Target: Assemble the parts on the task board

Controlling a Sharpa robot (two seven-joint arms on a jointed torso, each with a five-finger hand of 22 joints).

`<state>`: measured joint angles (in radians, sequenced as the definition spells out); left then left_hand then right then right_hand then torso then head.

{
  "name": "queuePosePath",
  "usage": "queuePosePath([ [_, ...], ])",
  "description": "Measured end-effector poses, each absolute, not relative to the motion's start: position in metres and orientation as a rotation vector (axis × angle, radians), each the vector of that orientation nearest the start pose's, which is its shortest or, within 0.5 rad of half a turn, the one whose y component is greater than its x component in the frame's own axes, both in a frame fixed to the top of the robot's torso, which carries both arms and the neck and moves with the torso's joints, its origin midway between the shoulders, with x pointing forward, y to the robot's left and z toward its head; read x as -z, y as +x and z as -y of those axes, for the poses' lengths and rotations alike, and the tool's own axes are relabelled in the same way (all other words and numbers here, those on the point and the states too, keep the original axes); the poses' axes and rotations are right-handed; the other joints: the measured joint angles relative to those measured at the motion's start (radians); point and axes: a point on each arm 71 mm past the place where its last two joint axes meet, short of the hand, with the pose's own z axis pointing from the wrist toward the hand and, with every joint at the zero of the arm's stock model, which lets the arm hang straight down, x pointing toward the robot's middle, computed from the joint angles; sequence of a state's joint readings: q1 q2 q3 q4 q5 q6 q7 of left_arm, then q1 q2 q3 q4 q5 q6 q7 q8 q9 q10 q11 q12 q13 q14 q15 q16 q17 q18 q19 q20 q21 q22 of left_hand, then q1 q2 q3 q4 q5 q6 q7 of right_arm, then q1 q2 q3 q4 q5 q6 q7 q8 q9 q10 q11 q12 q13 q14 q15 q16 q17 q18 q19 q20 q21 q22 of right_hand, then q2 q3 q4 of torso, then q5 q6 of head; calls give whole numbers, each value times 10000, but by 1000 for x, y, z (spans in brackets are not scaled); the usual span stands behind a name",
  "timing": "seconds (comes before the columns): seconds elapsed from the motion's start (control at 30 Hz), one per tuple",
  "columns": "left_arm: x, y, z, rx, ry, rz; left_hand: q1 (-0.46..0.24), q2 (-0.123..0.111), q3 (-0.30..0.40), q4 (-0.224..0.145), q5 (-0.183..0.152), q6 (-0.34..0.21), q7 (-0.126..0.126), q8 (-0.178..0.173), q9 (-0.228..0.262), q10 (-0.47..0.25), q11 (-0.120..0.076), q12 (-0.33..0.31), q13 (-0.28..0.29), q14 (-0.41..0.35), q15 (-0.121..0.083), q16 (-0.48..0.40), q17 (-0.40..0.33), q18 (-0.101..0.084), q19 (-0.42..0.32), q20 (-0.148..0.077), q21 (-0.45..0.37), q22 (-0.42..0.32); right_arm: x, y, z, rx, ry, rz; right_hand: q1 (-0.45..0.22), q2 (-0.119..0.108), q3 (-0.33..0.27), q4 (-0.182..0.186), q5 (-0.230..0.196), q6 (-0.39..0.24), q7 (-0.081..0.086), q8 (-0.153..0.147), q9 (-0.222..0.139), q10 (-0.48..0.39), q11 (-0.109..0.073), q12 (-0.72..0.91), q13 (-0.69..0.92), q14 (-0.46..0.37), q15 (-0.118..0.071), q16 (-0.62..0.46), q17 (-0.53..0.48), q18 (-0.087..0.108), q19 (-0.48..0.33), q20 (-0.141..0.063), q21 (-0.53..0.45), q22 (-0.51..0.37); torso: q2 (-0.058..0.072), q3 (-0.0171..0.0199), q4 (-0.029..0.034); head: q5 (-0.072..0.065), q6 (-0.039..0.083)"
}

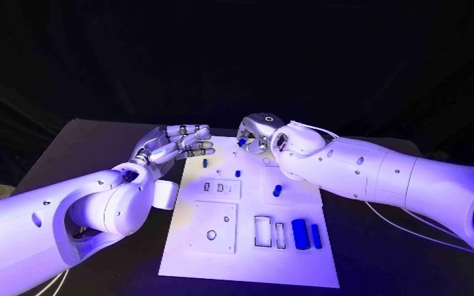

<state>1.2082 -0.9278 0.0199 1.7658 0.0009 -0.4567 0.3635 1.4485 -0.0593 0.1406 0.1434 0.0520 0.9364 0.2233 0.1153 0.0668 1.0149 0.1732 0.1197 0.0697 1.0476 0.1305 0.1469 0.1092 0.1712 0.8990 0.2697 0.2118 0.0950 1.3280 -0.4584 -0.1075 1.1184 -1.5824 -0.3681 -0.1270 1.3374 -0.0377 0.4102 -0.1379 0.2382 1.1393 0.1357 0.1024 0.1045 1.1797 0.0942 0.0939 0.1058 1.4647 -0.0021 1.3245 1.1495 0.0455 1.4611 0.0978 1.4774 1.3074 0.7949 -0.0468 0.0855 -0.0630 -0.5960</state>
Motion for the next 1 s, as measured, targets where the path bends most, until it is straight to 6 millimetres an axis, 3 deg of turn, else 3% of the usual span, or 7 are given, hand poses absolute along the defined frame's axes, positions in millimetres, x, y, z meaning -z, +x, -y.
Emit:
queuePosePath([
  [0.33, 136, 452, -187, 15884, -11136, -13813, 0, 0, 0, 0, 0, 0, 0, 0, 0, 0, 0, 0, 0, 0, 0, 0, -2, -1, 0, 0, 0, 0, 152, 566, 112, -4958, -3097, -14811, -82, -82, 42, 42, 0, -7, 3, -47, 167, 2, -2, -13, 74, 0, 0, 0, -17, 0, 0, 0, 0, -1, 18, -5, 0, 43, 25],
  [1.0, 136, 453, -188, 15854, -11150, -13831, 0, 0, 0, 1, 0, 0, 0, 0, 1, 0, 0, -45, 1, 0, 0, 0, -3, -1, 0, 0, 0, -9, 153, 564, 108, -5141, -3022, -14805, -163, -212, 164, 165, -11, -88, 17, -27, 163, 14, -14, -75, 75, 0, 0, -1, -57, 0, -1, 0, -1, 5, 40, -10, -6, 123, 1],
])
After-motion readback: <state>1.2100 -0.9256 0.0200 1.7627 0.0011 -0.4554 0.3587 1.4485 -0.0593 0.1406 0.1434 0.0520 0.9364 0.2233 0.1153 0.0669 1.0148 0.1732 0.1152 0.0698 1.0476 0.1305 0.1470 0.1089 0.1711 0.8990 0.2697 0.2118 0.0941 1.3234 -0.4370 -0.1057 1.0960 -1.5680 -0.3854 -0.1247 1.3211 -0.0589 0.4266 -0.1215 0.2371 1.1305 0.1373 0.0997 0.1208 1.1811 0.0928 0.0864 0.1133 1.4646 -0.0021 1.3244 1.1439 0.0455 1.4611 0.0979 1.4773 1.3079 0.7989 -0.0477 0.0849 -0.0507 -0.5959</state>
